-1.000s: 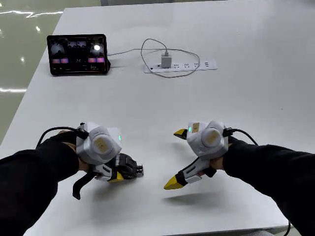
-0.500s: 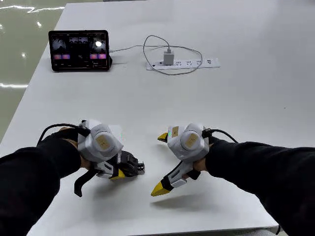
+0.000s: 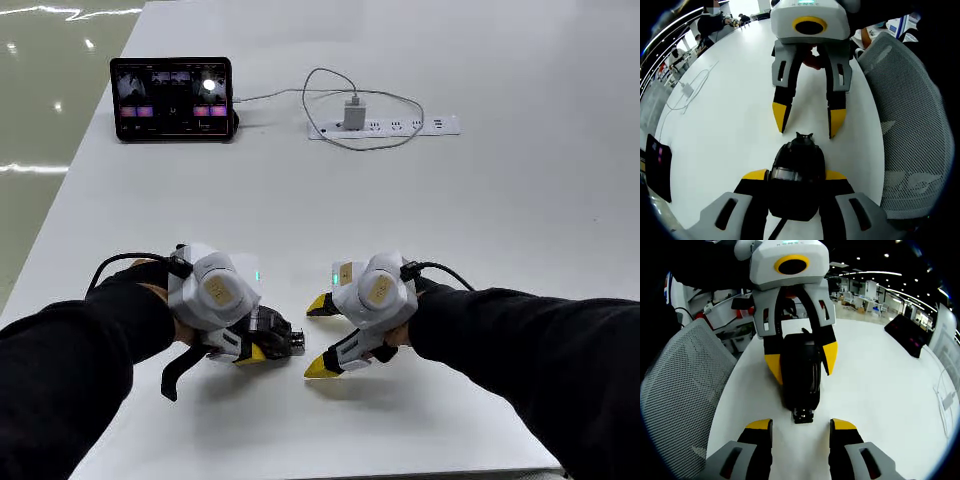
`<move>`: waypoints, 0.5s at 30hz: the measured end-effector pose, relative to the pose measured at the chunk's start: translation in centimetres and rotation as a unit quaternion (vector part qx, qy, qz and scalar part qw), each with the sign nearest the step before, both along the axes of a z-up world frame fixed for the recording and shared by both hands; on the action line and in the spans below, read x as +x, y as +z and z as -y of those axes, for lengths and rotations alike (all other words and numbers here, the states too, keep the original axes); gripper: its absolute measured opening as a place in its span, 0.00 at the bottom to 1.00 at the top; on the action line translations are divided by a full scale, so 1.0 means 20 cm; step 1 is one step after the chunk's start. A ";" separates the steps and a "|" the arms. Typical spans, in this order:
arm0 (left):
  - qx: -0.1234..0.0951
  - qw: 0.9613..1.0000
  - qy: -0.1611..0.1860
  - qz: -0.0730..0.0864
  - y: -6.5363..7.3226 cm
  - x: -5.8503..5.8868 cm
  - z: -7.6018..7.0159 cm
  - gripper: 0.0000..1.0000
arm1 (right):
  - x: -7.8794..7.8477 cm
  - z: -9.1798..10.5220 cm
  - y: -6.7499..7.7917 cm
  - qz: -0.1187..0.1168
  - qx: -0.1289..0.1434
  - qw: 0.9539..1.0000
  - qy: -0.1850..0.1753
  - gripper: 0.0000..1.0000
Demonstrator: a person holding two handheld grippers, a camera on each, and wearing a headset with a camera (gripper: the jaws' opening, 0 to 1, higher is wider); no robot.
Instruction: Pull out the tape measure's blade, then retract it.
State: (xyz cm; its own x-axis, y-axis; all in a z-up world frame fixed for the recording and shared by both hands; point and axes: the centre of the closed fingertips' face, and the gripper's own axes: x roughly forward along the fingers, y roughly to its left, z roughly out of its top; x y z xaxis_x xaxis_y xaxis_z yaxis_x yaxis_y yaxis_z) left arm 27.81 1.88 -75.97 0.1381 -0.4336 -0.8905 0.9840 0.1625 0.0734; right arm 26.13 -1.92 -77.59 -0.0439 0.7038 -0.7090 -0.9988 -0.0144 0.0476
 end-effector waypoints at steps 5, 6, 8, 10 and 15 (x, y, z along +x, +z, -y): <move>-0.002 1.000 0.001 0.002 0.00 0.00 0.00 0.33 | 0.01 -0.04 -0.01 -0.003 -0.003 1.000 -0.004 0.35; -0.003 1.000 0.002 0.002 0.00 0.00 0.00 0.33 | 0.01 -0.04 -0.01 -0.002 -0.001 1.000 -0.002 0.34; -0.004 1.000 0.001 0.002 0.00 0.00 0.00 0.33 | 0.00 -0.06 -0.01 0.001 0.000 1.000 0.005 0.29; -0.008 1.000 -0.001 0.003 0.00 0.00 0.00 0.33 | 0.00 -0.06 -0.02 0.006 -0.006 1.000 0.014 0.22; -0.014 1.000 -0.001 0.004 0.00 0.00 0.00 0.33 | 0.01 -0.07 -0.01 0.011 -0.009 1.000 0.015 0.12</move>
State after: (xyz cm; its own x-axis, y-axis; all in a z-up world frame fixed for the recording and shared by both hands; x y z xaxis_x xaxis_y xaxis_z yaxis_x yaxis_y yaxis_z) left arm 27.80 1.82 -75.92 0.1441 -0.4581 -0.8772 0.9838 0.1620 0.0770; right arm 26.31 -0.52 -77.78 -0.0497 0.6897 -0.7223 -0.9987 -0.0441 0.0267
